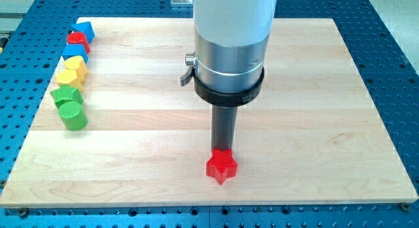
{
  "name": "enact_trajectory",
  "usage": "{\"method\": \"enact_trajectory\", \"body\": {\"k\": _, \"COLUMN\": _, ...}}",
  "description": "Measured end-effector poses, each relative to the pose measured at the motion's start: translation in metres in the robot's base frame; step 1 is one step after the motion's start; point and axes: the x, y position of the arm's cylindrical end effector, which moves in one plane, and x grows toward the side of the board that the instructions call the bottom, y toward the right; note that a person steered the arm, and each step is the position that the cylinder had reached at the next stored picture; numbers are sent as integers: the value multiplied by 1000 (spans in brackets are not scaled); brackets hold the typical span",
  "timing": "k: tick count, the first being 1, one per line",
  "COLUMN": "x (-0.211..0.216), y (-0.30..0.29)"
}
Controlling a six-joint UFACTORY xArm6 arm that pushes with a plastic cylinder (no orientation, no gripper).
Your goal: Move the green circle to the left of the red star
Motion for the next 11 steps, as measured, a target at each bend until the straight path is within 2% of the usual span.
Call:
{"method": "enact_trajectory", "body": {"k": 1, "x": 13, "y": -81}}
{"method": "enact_trajectory", "body": {"k": 2, "x": 6, "y": -151}}
{"method": "enact_trajectory", "body": {"k": 3, "x": -6, "y": -275}}
{"method": "enact_trajectory", "body": {"k": 4, "x": -63, "y": -274}}
{"method": "enact_trajectory", "body": {"k": 5, "x": -65, "y": -197}}
{"method": "enact_trajectory", "body": {"k": 6, "x": -49, "y": -119}}
{"method": "enact_trajectory", "body": {"k": 7, "x": -62, "y": -188}}
{"method": "enact_trajectory", "body": {"k": 8, "x": -103, "y": -198}}
{"method": "enact_trajectory", "body": {"k": 9, "x": -120, "y": -123}}
{"method": "enact_trajectory", "body": {"k": 10, "x": -37, "y": -96}}
{"method": "enact_trajectory", "body": {"k": 11, "x": -15, "y": -79}}
